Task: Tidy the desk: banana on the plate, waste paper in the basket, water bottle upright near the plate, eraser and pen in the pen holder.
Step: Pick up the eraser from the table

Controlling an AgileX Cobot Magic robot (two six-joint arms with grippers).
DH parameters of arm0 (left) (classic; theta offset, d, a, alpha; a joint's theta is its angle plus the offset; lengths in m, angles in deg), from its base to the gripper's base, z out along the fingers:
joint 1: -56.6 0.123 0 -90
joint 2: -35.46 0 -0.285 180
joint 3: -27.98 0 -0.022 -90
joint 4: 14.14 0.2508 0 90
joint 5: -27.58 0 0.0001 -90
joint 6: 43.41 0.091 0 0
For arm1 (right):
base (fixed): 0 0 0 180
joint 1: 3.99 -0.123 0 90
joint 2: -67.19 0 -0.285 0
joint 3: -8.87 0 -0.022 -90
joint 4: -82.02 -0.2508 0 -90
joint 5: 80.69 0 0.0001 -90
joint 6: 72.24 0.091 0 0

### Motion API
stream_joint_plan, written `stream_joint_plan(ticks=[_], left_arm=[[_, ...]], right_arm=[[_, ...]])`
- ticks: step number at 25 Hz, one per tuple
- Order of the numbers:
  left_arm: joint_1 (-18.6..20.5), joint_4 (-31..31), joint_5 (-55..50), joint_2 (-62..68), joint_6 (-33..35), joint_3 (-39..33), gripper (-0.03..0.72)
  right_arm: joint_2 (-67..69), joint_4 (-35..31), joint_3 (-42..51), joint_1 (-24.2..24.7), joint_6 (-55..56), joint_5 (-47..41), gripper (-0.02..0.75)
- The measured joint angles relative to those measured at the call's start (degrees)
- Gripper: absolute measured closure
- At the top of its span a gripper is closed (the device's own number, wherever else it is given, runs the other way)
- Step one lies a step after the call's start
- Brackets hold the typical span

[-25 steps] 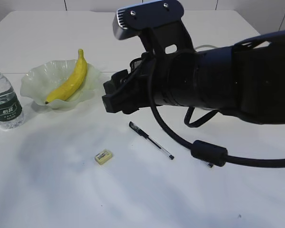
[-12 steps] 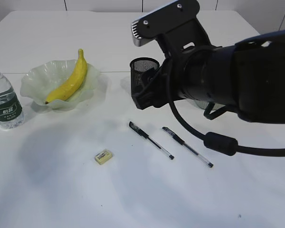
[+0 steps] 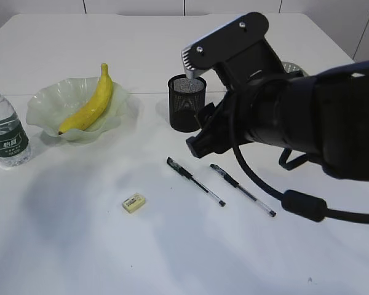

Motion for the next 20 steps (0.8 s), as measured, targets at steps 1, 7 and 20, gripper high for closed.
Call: stream_joint_plan(ticks=[1,7,20], left_arm=[[0.0,0.0,-1.0,0.0,-0.2,0.0,0.284],[0.0,-0.4,-3.2,0.0,-0.6,0.0,0.342],[0.0,-17.2,-25.4,0.0,-0.7,0.0,0.393]], right_arm=[[-0.4,0.0,0.9,-0.3,0.0,-0.1,0.276],[-3.2,-0.1,3.1,-1.3,1.0,-4.1,0.276],[-3.8,0.1,3.3,-1.3,2.7,-11.2,0.276]])
